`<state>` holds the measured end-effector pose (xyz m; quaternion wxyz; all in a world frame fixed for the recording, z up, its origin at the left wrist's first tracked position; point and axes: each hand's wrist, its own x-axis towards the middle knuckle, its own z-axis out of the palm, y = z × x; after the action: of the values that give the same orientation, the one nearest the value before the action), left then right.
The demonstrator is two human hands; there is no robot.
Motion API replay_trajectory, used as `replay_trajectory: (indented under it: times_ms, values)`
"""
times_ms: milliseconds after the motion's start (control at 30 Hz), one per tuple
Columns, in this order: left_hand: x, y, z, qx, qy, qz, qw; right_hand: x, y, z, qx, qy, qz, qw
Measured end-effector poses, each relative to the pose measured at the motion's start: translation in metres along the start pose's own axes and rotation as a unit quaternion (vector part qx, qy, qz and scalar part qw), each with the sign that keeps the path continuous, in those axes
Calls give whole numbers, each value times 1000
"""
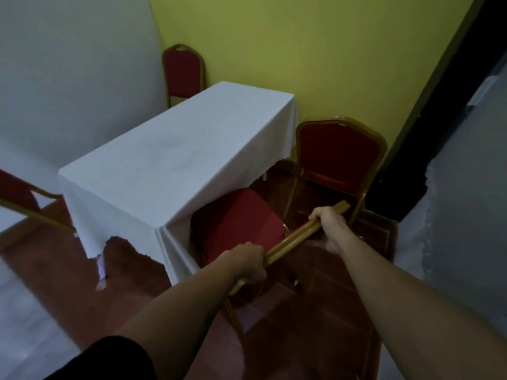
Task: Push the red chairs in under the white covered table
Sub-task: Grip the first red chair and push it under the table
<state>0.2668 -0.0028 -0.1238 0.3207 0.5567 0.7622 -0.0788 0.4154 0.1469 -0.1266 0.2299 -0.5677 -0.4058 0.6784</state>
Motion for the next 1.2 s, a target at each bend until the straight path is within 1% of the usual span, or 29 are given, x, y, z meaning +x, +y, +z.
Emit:
replay_trajectory:
  times_ms: [133,300,400,533,767,933,1200]
  values:
    - [5,19,-5,-18,18,-49,998,22,-15,-3,-8,-25,3,1000]
    - [12,33,-11,-53,28,-87,994,39,-26,-5,-12,-30,8,999]
    - [19,39,-14,-64,27,-96,993,49,-33,-9,-22,-41,8,999]
    - [31,47,-20,-78,44,-107,990,63,-46,-12,-35,-50,11,998]
    - [61,53,-34,-116,46,-105,987,93,-74,-13,-56,-71,15,996]
    - [81,49,-47,-136,49,-119,982,113,-91,0,-70,-78,27,994]
    - [103,29,-66,-119,39,-142,982,136,-103,29,-64,-67,14,996]
